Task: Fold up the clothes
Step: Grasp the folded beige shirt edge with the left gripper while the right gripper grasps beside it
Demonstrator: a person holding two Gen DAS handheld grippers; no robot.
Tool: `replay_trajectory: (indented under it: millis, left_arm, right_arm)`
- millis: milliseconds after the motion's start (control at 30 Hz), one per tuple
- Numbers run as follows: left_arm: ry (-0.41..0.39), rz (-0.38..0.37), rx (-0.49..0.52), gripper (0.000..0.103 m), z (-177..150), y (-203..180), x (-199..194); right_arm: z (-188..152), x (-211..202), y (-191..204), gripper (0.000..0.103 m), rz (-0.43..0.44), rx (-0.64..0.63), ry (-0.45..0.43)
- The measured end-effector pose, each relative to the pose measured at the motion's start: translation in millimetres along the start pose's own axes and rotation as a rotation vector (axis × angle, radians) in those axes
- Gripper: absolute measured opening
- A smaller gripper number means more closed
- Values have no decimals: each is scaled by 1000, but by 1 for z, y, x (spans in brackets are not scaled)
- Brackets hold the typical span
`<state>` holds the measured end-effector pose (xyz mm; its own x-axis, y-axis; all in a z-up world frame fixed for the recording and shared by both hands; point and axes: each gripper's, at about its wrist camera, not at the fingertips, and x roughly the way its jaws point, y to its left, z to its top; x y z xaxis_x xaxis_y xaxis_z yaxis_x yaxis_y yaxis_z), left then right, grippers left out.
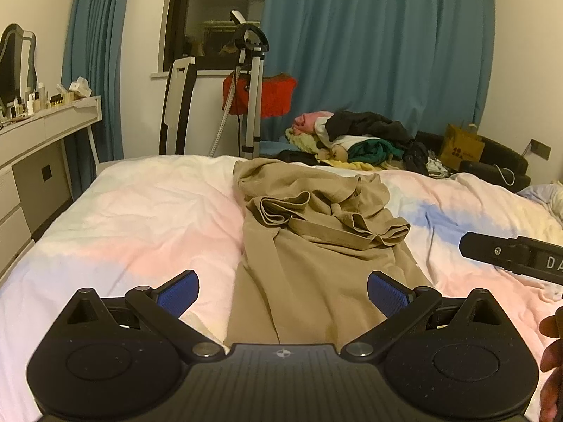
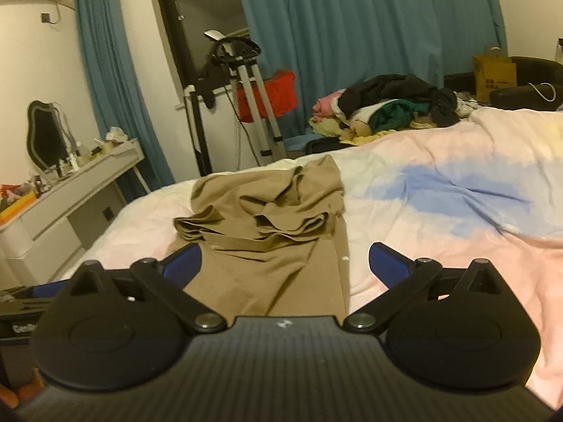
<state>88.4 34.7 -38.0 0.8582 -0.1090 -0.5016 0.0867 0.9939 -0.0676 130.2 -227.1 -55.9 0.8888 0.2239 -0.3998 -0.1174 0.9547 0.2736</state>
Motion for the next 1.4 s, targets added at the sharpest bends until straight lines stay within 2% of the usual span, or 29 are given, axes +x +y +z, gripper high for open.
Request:
replay_trajectory:
  millis: [200,367,467,633,733,800,833,867,900,967,1033,1067,1167,1200,1233,1300,1400]
  left_arm:
    - [82,-46,-64,103,-2,7,11]
    - [195,-119,-179,102,-8,19,27]
    - [287,-172,-301,102,-14,30,42]
    - [443,-264,-566,98,-34,51,74]
    - [491,-296,-704,95,-46,61,91]
    - [491,-307,-770,91,-51,66,101]
    - [487,-306,-793,87,-52,67,105]
    - [477,-303,-811,79,-53,68,109]
    - [468,-297,-828,76,-53,69,113]
    - [443,-279,-850,58,-55,72,118]
    - [414,-258,-868,44,-56,77,122]
    - [400,-248,-877,31,-57,79,124]
    - [369,-256,-913,18,-61,85,125]
    - [357,-265,-924,15,-62,86,125]
    - [341,-274,-927,12,-62,86,123]
    - [301,-293,-911,11,-57,84,118]
    - [246,-333,-894,10,-50,82,101]
  right_arm:
    - [-2,3,-5,103,2,34,16]
    - [-10,15,-24,103,61,211,117]
    - [-18,23,-38,102,112,360,183]
    - [-39,34,-62,102,221,652,260]
    - [-54,45,-71,100,277,809,296]
    - [-64,53,-74,93,292,901,317]
    - [-69,58,-75,87,300,948,328]
    - [-73,62,-77,77,304,982,337]
    - [-76,66,-78,77,308,1014,347]
    - [-79,76,-78,76,292,1034,350]
    - [-82,82,-81,69,261,1055,349]
    - [-84,84,-82,60,238,1066,346]
    - [-89,86,-88,41,178,1097,339]
    - [-91,86,-90,34,166,1106,338]
    - [-91,85,-92,31,156,1101,341]
    - [-87,85,-94,19,144,1087,342]
    - [-72,76,-91,13,169,1005,270]
